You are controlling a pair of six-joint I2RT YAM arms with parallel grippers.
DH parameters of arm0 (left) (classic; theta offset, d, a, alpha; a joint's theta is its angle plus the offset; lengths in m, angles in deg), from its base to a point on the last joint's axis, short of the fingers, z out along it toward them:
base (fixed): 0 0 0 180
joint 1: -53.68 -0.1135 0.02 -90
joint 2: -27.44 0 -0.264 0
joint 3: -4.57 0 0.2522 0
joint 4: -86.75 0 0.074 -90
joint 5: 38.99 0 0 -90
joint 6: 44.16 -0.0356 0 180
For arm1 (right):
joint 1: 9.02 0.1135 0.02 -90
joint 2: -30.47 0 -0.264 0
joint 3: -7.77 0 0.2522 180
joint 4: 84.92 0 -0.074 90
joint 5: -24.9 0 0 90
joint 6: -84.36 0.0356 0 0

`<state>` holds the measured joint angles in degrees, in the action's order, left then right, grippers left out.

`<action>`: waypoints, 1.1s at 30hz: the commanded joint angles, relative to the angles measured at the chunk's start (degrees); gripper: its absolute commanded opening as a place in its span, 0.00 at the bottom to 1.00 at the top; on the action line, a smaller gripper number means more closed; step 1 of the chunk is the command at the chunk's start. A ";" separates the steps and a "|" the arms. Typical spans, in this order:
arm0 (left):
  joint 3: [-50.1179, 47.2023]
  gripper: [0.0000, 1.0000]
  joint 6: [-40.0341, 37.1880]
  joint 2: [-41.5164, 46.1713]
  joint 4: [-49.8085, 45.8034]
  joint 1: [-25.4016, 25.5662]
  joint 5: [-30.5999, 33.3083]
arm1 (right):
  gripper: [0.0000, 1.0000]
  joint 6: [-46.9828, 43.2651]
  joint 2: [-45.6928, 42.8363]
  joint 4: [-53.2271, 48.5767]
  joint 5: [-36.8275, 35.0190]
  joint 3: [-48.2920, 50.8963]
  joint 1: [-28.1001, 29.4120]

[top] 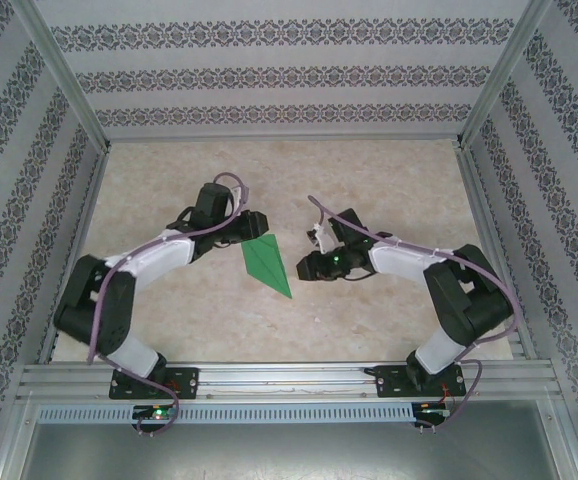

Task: Fold a paper plane with a square sheet of paper (fold left side to right side)
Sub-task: Fourth fold the wing at the center of the table, then turn over the paper at the center of the table.

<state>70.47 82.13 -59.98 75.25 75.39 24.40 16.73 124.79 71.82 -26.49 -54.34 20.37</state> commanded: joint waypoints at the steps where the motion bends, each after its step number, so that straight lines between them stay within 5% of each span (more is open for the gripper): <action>1: -4.53 0.34 -3.18 6.26 -3.68 -1.45 5.63 | 0.42 -5.40 3.77 2.38 3.22 -3.78 0.14; 15: -16.35 0.45 -3.61 26.14 -5.17 -5.92 11.16 | 0.44 -6.01 14.97 8.50 7.27 -11.14 1.76; 22: -16.38 0.47 -3.69 27.41 -4.45 -6.42 9.56 | 0.28 -4.88 16.33 9.58 7.95 -11.45 2.69; 27: -16.66 0.48 -3.51 28.80 -2.75 -6.55 8.14 | 0.02 -4.88 14.71 9.41 7.37 -10.92 2.19; 33: -16.63 0.51 -3.65 32.09 -0.09 -6.68 4.42 | 0.00 -4.97 7.33 9.50 8.24 -9.32 -0.03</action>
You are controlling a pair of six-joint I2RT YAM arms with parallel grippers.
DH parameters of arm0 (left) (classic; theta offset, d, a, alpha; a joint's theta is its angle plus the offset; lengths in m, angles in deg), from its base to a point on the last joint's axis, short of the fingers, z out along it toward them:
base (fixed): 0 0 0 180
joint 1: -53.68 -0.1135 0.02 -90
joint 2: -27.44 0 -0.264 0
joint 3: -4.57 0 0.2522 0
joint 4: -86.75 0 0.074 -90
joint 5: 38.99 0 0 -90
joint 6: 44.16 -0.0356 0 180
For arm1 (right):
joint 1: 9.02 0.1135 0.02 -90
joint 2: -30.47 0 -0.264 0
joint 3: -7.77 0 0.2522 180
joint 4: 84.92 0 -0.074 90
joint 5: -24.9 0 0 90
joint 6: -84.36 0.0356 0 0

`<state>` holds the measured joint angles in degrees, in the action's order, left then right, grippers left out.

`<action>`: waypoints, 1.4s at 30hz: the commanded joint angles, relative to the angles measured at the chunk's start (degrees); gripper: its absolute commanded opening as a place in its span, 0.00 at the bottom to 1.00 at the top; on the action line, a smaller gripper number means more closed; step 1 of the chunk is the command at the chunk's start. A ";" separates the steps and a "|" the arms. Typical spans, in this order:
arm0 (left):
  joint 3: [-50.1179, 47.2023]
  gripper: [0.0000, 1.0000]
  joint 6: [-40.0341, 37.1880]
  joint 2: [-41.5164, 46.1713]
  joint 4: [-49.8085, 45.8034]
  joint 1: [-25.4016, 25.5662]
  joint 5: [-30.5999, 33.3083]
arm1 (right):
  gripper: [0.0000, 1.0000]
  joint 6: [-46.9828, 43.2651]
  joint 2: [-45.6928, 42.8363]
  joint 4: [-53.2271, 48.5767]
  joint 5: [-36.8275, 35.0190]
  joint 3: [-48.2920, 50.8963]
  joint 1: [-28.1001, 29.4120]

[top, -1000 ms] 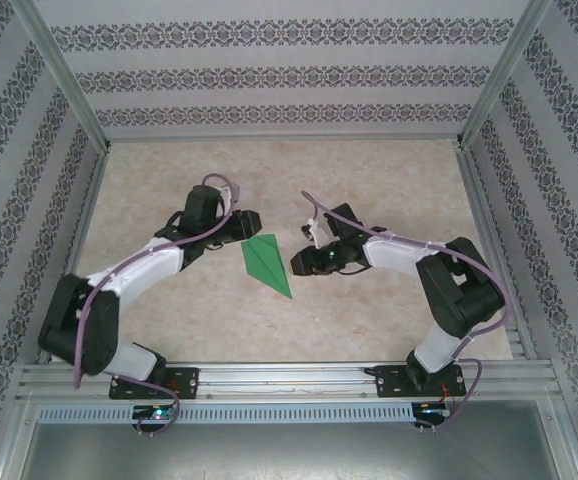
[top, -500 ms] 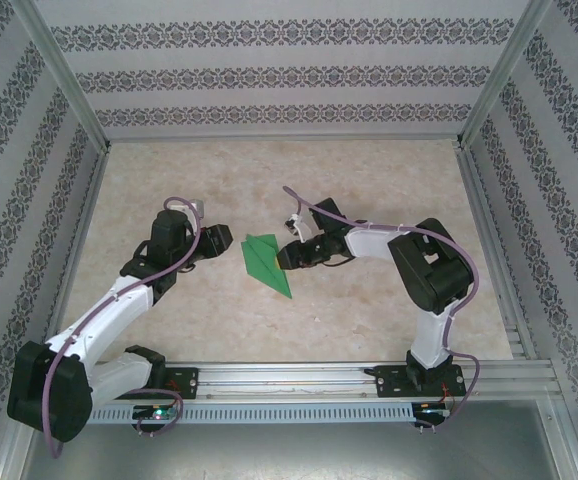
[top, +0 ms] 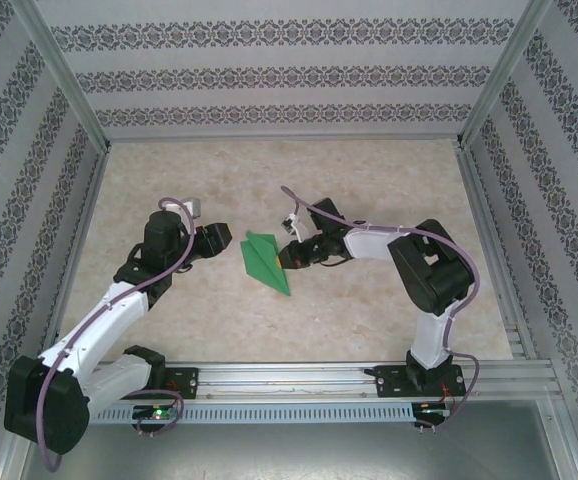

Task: Fold a paper plane with a square sheet of paper (fold left side to right side)
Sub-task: Turn over the paper at the center of the table.

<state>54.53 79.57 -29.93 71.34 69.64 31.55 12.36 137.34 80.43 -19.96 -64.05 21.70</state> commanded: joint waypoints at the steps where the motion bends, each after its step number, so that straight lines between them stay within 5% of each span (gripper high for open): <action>1: -0.82 0.52 -0.60 2.80 4.76 -0.87 -3.49 | 0.00 -0.55 -6.86 1.05 2.38 0.69 -1.94; 8: -1.49 0.56 6.55 4.81 19.05 -0.97 -13.42 | 0.00 5.30 -16.86 9.58 9.68 3.01 -6.96; 16: 2.08 0.54 17.40 -2.66 35.43 -0.22 -24.54 | 0.00 19.73 -24.01 30.56 16.17 6.53 -9.63; 42: 6.65 0.50 17.20 -15.42 41.81 5.96 -25.04 | 0.00 27.00 -22.90 39.29 17.88 6.48 -5.16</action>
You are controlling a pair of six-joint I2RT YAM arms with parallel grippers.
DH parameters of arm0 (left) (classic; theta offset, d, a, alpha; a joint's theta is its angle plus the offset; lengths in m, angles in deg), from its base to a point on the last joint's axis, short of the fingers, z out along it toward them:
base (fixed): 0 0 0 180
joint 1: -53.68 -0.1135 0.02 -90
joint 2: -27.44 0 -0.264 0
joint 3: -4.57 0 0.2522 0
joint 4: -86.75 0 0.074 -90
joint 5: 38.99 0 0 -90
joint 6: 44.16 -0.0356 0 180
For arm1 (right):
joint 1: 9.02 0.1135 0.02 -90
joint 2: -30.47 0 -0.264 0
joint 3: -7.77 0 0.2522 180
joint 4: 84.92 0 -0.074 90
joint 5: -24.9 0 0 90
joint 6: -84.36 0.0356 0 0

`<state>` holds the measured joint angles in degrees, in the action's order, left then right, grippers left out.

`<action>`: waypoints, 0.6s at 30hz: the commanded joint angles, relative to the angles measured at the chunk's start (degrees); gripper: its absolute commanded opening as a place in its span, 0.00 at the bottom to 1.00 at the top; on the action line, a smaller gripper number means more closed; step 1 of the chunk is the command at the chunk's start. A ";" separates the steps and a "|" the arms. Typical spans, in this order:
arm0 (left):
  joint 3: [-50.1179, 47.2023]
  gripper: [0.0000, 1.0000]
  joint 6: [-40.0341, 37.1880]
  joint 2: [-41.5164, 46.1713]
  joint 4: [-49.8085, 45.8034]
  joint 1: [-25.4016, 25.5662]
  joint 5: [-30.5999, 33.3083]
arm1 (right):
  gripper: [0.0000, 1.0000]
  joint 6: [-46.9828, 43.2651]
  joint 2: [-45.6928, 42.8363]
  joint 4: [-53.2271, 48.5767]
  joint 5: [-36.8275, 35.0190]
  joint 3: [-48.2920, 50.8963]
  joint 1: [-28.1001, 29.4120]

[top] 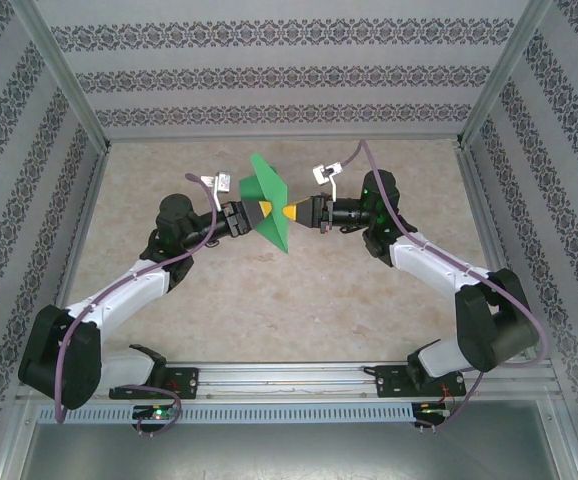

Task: Fold a paper plane with a square sheet of paper (fold left side to right side)
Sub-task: Turn over the paper at the center of the table.

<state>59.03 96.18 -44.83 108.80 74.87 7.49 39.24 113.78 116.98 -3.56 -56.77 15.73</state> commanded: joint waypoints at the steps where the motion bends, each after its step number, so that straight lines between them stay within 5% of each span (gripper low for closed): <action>1: 2.20 0.48 0.57 -0.61 4.47 0.80 -0.96 | 0.00 0.20 0.81 2.75 1.57 -0.95 0.95; 10: 2.43 0.25 1.07 -1.48 5.19 0.96 -0.79 | 0.00 0.53 1.47 2.75 0.91 -0.98 1.36; 18: 2.09 0.14 1.12 -0.79 5.19 1.05 0.31 | 0.12 1.06 0.70 2.23 -0.34 -0.72 0.41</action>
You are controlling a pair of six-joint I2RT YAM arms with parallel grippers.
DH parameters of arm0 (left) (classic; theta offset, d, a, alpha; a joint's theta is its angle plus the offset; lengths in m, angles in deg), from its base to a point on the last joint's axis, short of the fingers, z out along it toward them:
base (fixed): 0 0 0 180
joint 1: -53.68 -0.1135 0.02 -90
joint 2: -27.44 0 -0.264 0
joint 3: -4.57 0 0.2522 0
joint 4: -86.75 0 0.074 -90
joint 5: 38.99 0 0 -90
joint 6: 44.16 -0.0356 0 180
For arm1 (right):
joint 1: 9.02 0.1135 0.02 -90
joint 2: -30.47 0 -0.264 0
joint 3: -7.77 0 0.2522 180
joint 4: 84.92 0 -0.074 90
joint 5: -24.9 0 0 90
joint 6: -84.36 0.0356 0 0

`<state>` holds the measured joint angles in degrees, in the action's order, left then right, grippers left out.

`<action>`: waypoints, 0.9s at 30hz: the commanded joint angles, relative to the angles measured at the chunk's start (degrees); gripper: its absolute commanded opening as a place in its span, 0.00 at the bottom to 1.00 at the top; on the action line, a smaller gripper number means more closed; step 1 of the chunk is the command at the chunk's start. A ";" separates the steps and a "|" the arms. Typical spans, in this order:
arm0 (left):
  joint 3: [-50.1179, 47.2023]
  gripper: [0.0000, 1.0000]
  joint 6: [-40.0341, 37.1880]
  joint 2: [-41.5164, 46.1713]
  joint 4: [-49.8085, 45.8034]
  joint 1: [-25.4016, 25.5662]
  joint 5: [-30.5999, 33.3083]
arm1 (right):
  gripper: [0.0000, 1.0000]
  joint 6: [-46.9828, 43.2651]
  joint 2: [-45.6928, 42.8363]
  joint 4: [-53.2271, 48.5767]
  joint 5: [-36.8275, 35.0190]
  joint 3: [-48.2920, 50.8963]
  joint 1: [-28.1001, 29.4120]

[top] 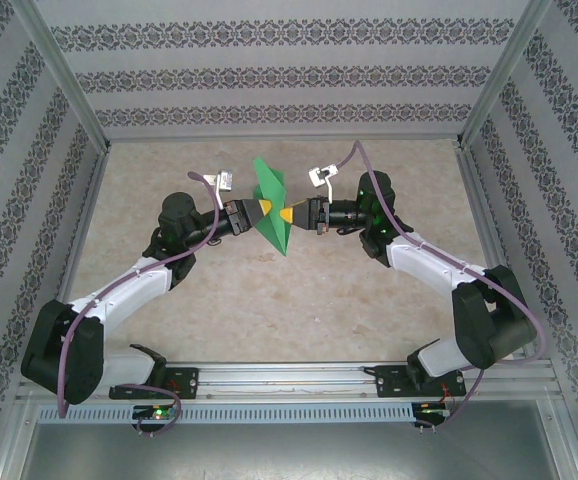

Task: Fold a paper plane with a square sheet of paper (fold left side to right side)
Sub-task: Turn over the paper at the center of the table.

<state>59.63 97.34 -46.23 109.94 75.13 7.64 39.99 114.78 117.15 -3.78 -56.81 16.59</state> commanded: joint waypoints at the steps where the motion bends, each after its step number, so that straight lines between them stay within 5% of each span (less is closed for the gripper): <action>1: 1.42 0.14 -0.01 0.66 4.29 0.84 0.22 | 0.15 0.49 -0.48 1.84 -0.30 -0.68 -0.68; 13: 1.06 0.11 -2.18 0.65 7.61 2.84 2.34 | 0.53 -1.33 -9.92 -7.86 -5.24 5.37 -6.73; 20: 2.68 0.11 -2.62 -1.05 9.23 4.04 2.34 | 0.79 1.29 -12.30 -6.19 -5.96 10.18 -5.64; 27: 3.78 0.10 -2.15 -3.24 10.57 5.33 2.40 | 0.85 3.00 -10.96 -1.73 -7.64 10.60 -1.70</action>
<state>61.72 96.21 -48.88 115.93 79.48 9.74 42.06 103.94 111.12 -10.45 -46.17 13.66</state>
